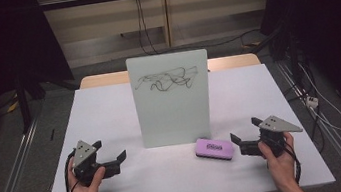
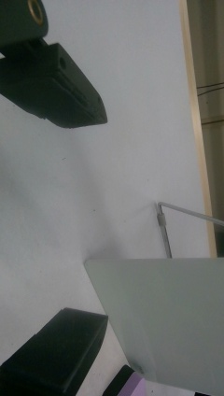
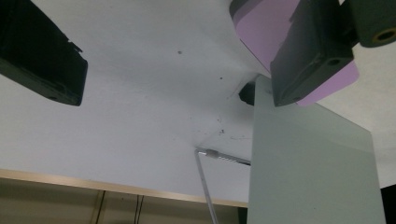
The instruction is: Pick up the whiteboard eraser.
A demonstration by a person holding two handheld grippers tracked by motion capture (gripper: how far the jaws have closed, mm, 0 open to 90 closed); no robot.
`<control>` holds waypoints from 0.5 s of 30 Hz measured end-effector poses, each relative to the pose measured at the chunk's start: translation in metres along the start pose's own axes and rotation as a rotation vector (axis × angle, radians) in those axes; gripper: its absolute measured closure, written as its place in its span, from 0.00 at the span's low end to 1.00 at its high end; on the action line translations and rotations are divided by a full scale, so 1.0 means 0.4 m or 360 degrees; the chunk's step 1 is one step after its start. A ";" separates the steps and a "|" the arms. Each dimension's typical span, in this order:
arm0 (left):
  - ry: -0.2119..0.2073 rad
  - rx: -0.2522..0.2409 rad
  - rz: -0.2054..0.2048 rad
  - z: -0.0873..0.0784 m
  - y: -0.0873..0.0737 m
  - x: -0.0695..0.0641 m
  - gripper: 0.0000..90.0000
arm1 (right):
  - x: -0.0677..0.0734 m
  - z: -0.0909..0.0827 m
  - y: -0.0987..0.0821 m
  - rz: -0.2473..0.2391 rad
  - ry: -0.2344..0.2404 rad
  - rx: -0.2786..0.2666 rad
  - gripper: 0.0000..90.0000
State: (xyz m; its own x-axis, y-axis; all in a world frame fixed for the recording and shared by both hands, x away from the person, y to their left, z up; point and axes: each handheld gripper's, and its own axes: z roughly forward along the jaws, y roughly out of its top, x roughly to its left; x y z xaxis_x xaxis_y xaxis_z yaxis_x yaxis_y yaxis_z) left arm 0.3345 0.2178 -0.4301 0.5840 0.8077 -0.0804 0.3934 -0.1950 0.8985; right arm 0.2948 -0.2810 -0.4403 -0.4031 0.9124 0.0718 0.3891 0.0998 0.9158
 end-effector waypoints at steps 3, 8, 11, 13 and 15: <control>-0.0005 0.0017 -0.0005 0.003 -0.001 0.000 0.06 | -0.001 -0.001 0.000 0.0003 -0.0015 0.0005 0.05; -0.0024 0.0025 0.0004 0.005 0.000 -0.004 0.06 | -0.013 0.001 -0.005 0.0052 0.0057 0.0065 0.04; -0.0050 0.0061 0.0007 0.008 -0.001 -0.009 0.06 | -0.014 -0.002 -0.003 0.0046 0.0105 0.0025 0.04; -0.0050 0.0048 0.0028 0.007 0.000 -0.014 0.05 | -0.011 -0.002 0.001 0.0013 0.0119 0.0021 0.04; -0.0057 0.0052 0.0043 0.006 0.000 -0.017 0.05 | -0.010 -0.001 0.002 0.0011 0.0133 0.0030 0.04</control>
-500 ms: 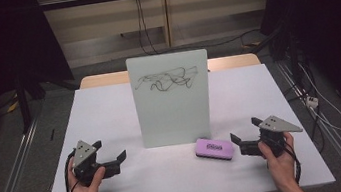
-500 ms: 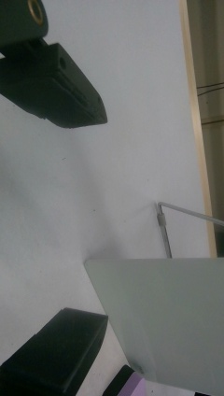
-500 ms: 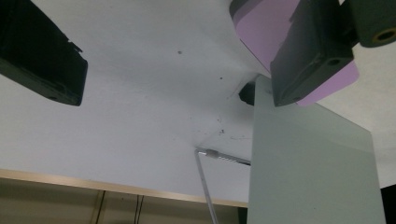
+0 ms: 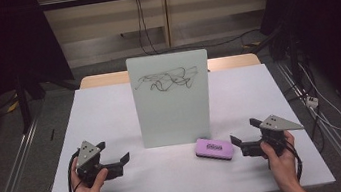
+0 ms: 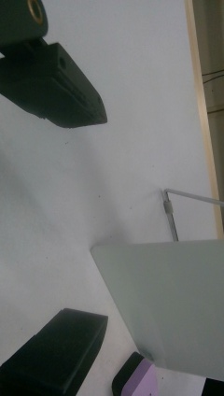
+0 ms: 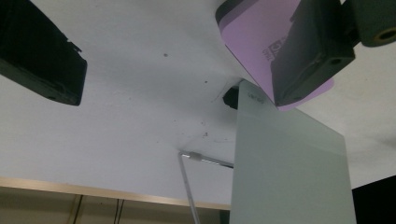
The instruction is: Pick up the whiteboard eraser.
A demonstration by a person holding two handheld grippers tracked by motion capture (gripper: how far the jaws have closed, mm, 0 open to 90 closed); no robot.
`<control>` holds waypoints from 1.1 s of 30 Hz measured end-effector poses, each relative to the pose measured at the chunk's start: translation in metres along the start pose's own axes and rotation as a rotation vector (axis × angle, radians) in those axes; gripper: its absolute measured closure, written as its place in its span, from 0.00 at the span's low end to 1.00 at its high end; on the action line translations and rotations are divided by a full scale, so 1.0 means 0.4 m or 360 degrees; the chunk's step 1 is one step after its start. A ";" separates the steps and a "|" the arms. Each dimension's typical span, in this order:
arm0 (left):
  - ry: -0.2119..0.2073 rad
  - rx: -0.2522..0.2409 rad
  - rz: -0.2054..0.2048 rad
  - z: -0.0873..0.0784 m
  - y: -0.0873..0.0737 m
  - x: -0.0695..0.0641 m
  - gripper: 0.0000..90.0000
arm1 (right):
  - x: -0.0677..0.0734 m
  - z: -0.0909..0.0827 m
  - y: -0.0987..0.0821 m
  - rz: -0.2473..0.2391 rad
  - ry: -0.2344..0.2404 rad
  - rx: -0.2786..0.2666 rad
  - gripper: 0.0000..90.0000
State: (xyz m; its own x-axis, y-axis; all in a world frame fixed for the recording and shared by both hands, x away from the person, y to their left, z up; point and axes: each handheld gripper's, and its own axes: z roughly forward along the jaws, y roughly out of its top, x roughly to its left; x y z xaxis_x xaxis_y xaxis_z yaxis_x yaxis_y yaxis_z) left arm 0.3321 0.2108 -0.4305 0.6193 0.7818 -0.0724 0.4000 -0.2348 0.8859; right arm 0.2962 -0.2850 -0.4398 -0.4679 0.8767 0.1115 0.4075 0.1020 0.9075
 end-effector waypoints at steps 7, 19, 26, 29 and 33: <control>-0.0017 0.0007 0.0007 0.002 0.000 -0.002 0.05 | 0.020 0.017 0.002 -0.0082 0.0105 0.0110 0.07; -0.0027 0.0016 0.0036 0.002 -0.002 0.001 0.05 | 0.052 0.042 0.014 -0.0158 0.0169 0.0196 0.07; -0.0017 0.0021 0.0023 0.000 -0.007 0.005 0.05 | 0.068 0.057 0.038 -0.0180 0.0260 0.0291 0.08; -0.0012 0.0021 0.0026 -0.002 -0.007 0.005 0.05 | 0.069 0.064 0.046 -0.0196 0.0277 0.0316 0.08; -0.0021 0.0020 0.0018 0.000 -0.006 0.008 0.05 | 0.066 0.077 0.071 -0.0228 0.0303 0.0363 0.08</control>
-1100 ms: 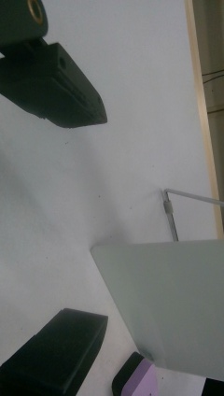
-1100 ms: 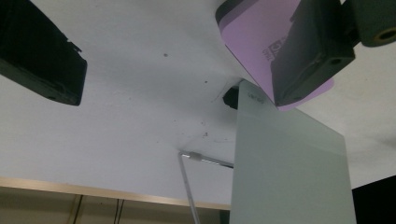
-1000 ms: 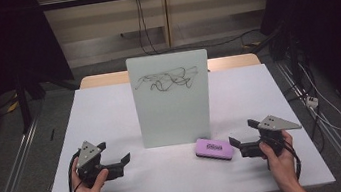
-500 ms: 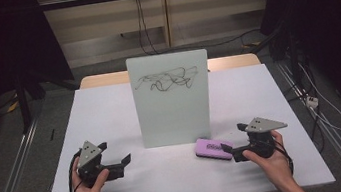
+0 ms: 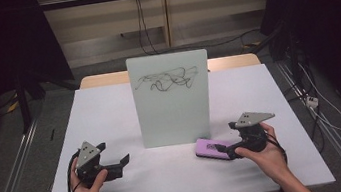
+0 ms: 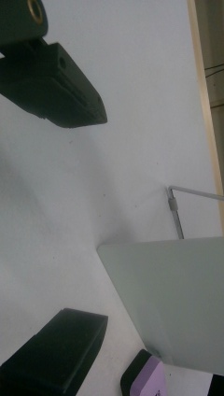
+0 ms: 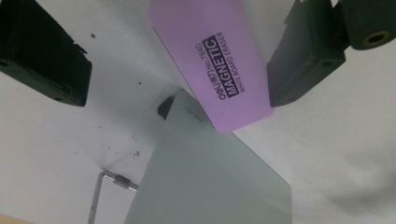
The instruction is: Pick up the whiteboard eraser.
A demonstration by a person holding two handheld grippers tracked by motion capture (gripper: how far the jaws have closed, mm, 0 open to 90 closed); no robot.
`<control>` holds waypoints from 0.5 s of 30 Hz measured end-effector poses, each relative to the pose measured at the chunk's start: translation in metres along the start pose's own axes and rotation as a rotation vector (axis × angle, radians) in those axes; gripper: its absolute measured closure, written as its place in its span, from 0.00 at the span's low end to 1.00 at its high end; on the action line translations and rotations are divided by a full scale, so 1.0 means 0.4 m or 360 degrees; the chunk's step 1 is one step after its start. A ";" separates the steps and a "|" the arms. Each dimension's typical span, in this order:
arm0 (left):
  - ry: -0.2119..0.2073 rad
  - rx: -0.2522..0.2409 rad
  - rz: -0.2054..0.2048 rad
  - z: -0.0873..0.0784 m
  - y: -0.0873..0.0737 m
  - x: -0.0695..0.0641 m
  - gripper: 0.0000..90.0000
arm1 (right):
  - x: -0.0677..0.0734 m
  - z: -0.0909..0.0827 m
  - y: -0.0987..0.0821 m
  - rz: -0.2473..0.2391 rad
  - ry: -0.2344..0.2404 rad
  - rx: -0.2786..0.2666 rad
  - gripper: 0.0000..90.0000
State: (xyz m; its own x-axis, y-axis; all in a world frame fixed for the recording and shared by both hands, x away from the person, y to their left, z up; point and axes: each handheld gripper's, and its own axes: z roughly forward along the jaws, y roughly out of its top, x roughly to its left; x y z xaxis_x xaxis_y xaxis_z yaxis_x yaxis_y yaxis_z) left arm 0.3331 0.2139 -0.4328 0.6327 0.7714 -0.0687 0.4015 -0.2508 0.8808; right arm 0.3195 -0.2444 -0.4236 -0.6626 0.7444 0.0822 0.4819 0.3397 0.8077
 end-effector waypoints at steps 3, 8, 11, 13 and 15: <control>-0.0001 0.0015 -0.0004 0.003 -0.002 0.004 0.05 | -0.009 0.000 0.025 0.0000 0.0037 0.0028 0.09; -0.0002 0.0016 -0.0002 0.003 -0.002 0.007 0.05 | -0.017 0.014 0.059 -0.0035 0.0083 0.0104 0.11; -0.0001 0.0013 -0.0008 0.004 -0.002 0.007 0.05 | -0.019 0.027 0.062 -0.0060 0.0092 0.0148 0.12; -0.0003 0.0014 -0.0011 0.004 -0.002 0.007 0.05 | -0.021 0.035 0.063 -0.0078 0.0107 0.0162 0.12; -0.0006 0.0017 -0.0009 0.005 -0.003 0.008 0.05 | -0.023 0.040 0.061 -0.0096 0.0100 0.0182 0.12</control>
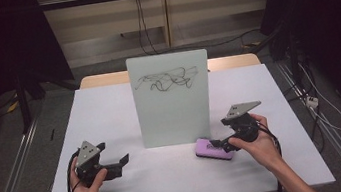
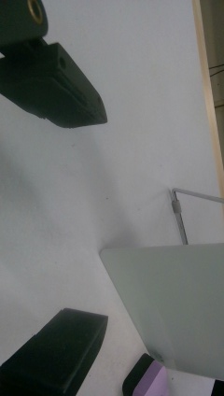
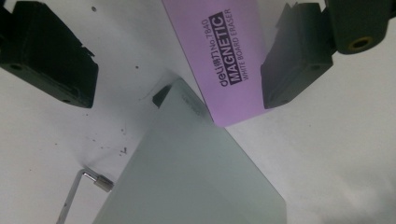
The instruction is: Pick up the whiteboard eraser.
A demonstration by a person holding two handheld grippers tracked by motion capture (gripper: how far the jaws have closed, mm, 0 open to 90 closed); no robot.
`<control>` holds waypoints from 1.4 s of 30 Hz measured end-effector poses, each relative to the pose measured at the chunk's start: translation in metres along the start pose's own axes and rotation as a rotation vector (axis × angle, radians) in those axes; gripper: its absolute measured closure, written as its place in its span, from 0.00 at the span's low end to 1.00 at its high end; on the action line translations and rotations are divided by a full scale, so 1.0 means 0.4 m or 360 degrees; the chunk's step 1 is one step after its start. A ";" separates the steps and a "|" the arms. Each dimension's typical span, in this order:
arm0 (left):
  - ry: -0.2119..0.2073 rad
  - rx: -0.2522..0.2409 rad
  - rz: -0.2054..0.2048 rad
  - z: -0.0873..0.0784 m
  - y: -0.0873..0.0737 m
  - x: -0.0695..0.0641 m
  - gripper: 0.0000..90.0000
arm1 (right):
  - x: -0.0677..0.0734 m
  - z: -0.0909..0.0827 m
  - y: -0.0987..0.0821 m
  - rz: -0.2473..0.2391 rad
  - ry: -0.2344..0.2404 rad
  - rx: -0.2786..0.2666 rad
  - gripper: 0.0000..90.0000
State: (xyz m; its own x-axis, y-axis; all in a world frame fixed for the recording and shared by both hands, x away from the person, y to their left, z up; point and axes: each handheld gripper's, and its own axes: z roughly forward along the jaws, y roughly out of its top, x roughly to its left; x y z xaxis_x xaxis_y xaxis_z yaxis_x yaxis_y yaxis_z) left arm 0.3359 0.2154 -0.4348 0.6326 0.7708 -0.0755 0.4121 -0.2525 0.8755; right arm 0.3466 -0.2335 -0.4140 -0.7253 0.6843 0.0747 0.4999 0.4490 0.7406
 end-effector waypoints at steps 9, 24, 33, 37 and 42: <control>-0.0008 0.0008 0.0005 0.001 0.000 0.001 0.05 | 0.017 0.028 -0.015 -0.0148 0.0057 0.0197 0.14; -0.0012 0.0014 0.0009 0.005 -0.001 0.000 0.05 | 0.054 0.045 -0.002 -0.0407 0.0115 0.0322 0.36; -0.0018 0.0026 0.0015 0.008 -0.002 -0.003 0.05 | 0.060 0.065 0.003 -0.0470 0.0136 0.0388 0.39; -0.0015 0.0024 0.0013 0.007 -0.002 -0.004 0.05 | 0.063 0.073 0.005 -0.0486 0.0140 0.0407 0.39; -0.0014 0.0024 0.0009 0.007 -0.002 -0.002 0.05 | 0.059 0.079 0.003 -0.0475 0.0152 0.0422 0.40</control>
State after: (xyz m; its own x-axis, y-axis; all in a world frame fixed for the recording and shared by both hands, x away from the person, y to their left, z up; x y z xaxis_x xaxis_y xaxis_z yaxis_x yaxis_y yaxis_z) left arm 0.3368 0.2136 -0.4369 0.6405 0.7643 -0.0750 0.4184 -0.2654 0.8686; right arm 0.3451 -0.1986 -0.4323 -0.8915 0.4506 -0.0464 0.3563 0.7607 0.5425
